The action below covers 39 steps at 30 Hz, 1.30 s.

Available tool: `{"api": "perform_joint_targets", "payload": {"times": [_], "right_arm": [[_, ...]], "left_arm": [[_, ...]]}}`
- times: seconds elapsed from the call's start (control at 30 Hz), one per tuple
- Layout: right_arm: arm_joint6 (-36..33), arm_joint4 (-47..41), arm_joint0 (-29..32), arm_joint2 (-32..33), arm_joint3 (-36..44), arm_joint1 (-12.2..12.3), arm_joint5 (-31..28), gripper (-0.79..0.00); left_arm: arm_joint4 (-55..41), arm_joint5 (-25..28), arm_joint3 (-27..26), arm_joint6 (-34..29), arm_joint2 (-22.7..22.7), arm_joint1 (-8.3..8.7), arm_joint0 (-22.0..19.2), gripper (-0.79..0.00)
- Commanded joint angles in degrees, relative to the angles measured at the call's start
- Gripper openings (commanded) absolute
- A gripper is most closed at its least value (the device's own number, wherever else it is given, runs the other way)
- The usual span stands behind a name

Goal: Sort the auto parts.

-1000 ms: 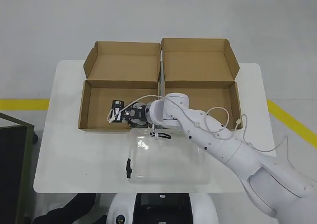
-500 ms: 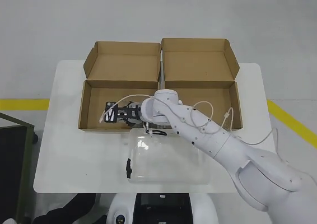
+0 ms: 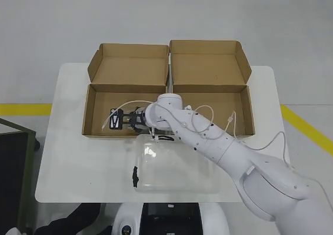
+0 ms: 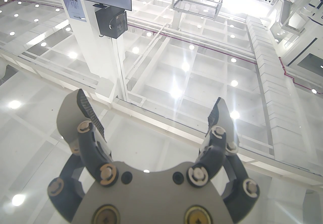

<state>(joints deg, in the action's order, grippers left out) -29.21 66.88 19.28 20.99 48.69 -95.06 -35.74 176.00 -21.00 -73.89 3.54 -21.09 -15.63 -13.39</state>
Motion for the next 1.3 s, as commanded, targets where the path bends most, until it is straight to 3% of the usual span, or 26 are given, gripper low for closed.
{"api": "perform_joint_targets", "payload": {"times": [0.0,0.3,0.37,0.53,0.57,0.93,1.27], "right_arm": [[0.11,0.42,-0.17,0.13,-0.57,-0.32,-0.23,-0.422],[2.13,-0.23,-1.05,3.81,0.57,-0.14,-0.45,-0.369],[2.52,-0.35,-0.82,5.29,2.11,0.49,-0.72,-0.311],[2.72,-0.73,1.85,10.13,7.7,2.93,-0.55,-0.012],[2.57,-0.63,2.73,11.25,9.27,3.57,-0.65,0.0],[0.07,2.27,19.09,27.38,34.67,11.33,-2.68,0.0],[-0.2,5.95,34.25,43.09,53.06,15.89,-2.87,0.0]], "left_arm": [[0.0,0.0,0.0,0.0,0.0,0.0,0.0,0.0],[0.0,0.0,0.0,0.0,0.0,0.0,0.0,0.0],[0.0,0.0,0.0,0.0,0.0,0.0,0.0,0.0],[0.0,0.0,0.0,0.0,0.0,0.0,0.0,0.0],[0.0,0.0,0.0,0.0,0.0,0.0,0.0,0.0],[0.0,0.0,0.0,0.0,0.0,0.0,0.0,0.0],[0.0,0.0,0.0,0.0,0.0,0.0,0.0,0.0]]}}
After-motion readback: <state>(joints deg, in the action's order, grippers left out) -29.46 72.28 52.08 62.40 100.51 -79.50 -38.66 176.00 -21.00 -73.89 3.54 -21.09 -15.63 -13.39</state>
